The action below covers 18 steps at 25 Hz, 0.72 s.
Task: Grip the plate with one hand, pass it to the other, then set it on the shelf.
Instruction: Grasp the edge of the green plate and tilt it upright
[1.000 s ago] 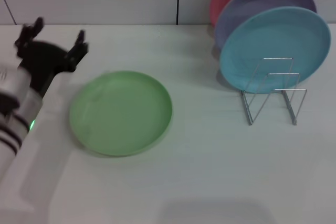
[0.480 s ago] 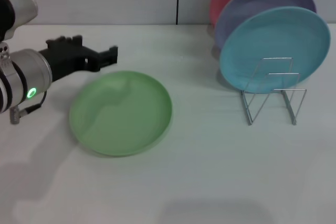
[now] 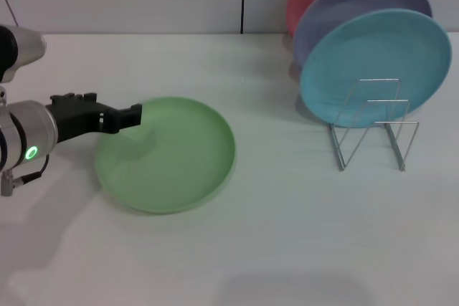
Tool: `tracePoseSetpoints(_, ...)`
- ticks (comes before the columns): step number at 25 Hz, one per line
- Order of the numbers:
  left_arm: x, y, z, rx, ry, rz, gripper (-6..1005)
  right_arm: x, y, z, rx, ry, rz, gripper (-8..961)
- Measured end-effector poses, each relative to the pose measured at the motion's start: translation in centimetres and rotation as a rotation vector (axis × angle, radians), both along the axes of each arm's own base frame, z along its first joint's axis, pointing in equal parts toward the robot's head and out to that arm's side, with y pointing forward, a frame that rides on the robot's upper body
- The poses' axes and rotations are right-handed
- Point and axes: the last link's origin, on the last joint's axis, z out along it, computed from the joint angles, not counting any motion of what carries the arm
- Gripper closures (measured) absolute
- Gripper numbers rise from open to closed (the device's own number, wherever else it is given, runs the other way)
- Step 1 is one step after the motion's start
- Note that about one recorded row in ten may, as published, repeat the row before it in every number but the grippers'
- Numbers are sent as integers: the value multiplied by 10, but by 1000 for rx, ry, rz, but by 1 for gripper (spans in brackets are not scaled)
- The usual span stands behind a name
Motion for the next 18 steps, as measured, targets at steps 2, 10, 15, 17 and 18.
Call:
tracePoseSetpoints(2, -5, 0, -2, -5, 3, 15, 141, 0, 1, 0, -4, 0, 3, 127)
tracePoseSetpoints(10, -17, -3, -10, -59, 18, 60, 141, -1, 1, -1, -5, 1, 7, 126)
tracePoseSetpoints(15, -19, 1, -11, -96, 58, 88, 141, -1, 2, -1, -5, 2, 10, 126)
tracePoseSetpoints(17, -20, 3, -12, -100, 67, 99, 141, -2, 3, -1, -5, 2, 10, 126)
tracePoseSetpoints(18, -20, 4, -13, -104, 71, 104, 142, -2, 3, -1, -5, 2, 11, 126)
